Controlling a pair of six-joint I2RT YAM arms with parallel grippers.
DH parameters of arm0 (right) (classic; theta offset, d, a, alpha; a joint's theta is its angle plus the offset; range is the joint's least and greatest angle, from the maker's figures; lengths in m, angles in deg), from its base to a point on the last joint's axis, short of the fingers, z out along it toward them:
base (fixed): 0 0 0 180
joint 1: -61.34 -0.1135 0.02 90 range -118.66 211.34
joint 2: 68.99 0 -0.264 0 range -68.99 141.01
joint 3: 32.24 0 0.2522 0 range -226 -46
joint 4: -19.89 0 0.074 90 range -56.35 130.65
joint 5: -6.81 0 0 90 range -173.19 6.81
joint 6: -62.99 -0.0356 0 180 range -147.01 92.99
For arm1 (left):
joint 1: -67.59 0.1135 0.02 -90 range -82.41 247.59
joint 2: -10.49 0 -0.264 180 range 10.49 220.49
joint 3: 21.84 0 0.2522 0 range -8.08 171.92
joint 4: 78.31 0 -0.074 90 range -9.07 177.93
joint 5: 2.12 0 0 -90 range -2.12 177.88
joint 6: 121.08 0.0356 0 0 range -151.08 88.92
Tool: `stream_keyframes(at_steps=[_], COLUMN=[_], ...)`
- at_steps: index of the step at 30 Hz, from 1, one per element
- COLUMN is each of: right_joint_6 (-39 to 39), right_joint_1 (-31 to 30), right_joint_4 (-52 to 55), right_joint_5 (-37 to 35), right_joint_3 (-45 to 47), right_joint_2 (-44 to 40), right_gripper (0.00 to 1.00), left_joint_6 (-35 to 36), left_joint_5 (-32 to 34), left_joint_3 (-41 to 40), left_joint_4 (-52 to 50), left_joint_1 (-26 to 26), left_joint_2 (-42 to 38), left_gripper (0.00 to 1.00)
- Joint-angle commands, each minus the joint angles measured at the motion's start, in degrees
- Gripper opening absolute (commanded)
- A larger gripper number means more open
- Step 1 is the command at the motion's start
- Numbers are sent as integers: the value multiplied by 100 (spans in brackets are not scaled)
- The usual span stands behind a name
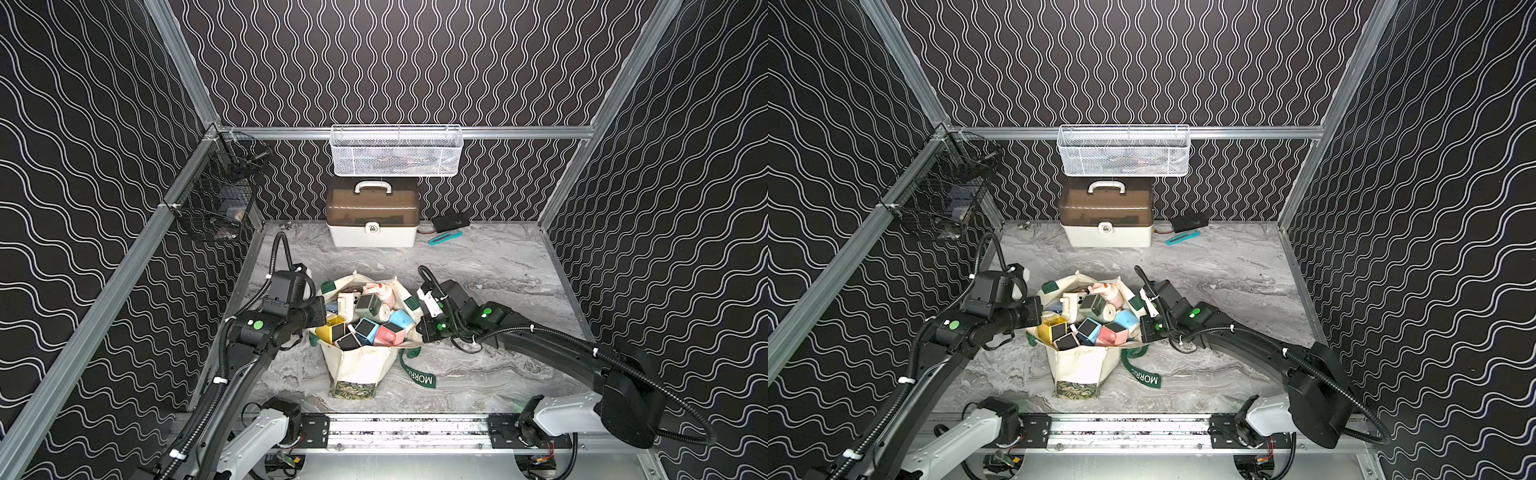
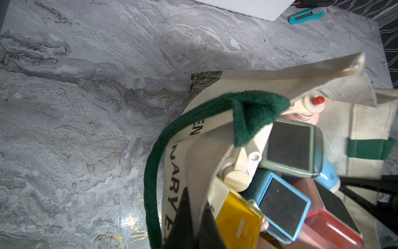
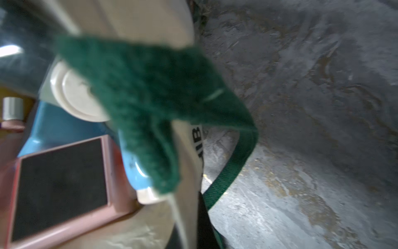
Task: Take out the pencil sharpeners from the tote bags
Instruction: Adjust the canvas bag at the center of the board.
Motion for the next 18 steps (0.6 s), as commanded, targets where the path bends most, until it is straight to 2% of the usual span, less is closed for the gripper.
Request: stream_keyframes(at_steps=[1,3,6,11,15,18], right_joint_6=[-161,-302,-515,-737,-744,-690], right_joint_1=[-252,-446,-571,-579,-570,-569], right_joint_4=[-781,-1096,-1450,-1819,-2228,-2524], right_joint_5=[752,816,807,372,138,61], right_joint_3=[1,-127,-303,-479,-480,-409], right_joint_2=[263,536,829,1112,1233,1265], right_gripper=[0,0,0,0,0,0], left_joint_6=[-96,-133,-216,-43,105,113], left_joint_5=[-129,-303,-122,-168,55,-18], left_joint_3=[403,687,1011,1654,1854,1687], left_joint_4=[262,285,512,483,377,580], left_joint_1=[5,5,5,10,11,31], left_joint_2=[340,664,1001,1682,2062,2161], left_gripper=[0,0,0,0,0,0])
